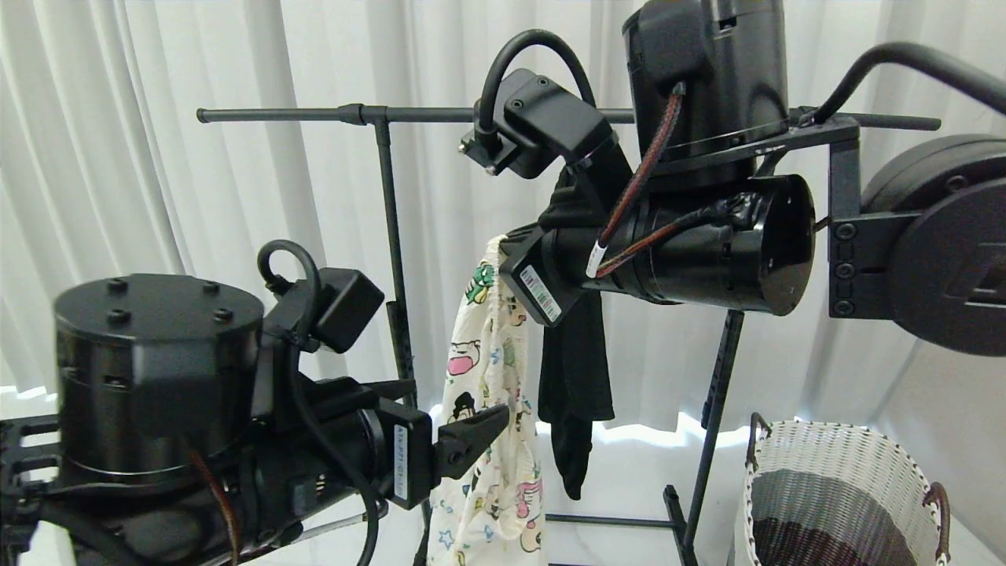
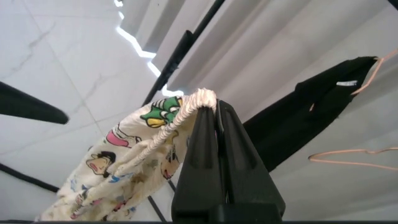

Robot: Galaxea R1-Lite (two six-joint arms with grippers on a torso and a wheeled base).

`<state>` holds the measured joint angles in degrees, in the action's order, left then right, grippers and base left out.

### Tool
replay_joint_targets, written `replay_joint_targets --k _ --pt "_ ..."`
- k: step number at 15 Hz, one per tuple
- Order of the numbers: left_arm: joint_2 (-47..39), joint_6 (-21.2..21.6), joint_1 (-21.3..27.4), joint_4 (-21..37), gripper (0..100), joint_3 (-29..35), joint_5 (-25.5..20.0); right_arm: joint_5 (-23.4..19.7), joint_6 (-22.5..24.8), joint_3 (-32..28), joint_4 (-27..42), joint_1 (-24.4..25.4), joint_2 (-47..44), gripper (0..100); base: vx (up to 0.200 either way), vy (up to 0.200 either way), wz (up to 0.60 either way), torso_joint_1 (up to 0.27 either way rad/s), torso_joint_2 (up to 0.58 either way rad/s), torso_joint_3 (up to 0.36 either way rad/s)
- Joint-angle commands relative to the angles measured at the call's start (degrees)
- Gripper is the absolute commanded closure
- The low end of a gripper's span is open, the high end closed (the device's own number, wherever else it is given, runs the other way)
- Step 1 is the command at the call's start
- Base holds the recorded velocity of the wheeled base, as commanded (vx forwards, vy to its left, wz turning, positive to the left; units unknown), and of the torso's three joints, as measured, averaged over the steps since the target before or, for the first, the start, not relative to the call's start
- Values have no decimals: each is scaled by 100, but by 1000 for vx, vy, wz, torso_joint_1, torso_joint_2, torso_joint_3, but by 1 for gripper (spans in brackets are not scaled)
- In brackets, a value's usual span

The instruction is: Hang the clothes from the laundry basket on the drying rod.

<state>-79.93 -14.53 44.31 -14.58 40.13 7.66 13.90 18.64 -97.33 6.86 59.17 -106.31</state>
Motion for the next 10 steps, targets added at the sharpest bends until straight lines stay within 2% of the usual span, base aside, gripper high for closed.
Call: replay_joint_targets --k 1,8,10 --pt "-479 -6 -2 -27 0 -93 359 -1 8 -14 -1 33 58 100 0 0 0 0 0 0" --pt "-497 3 -10 -36 0 -911 447 -1 8 -5 8 42 278 100 0 0 0 0 0 0" --pt "-532 12 -10 -54 0 -919 447 -1 8 -5 8 94 357 100 0 0 0 0 0 0"
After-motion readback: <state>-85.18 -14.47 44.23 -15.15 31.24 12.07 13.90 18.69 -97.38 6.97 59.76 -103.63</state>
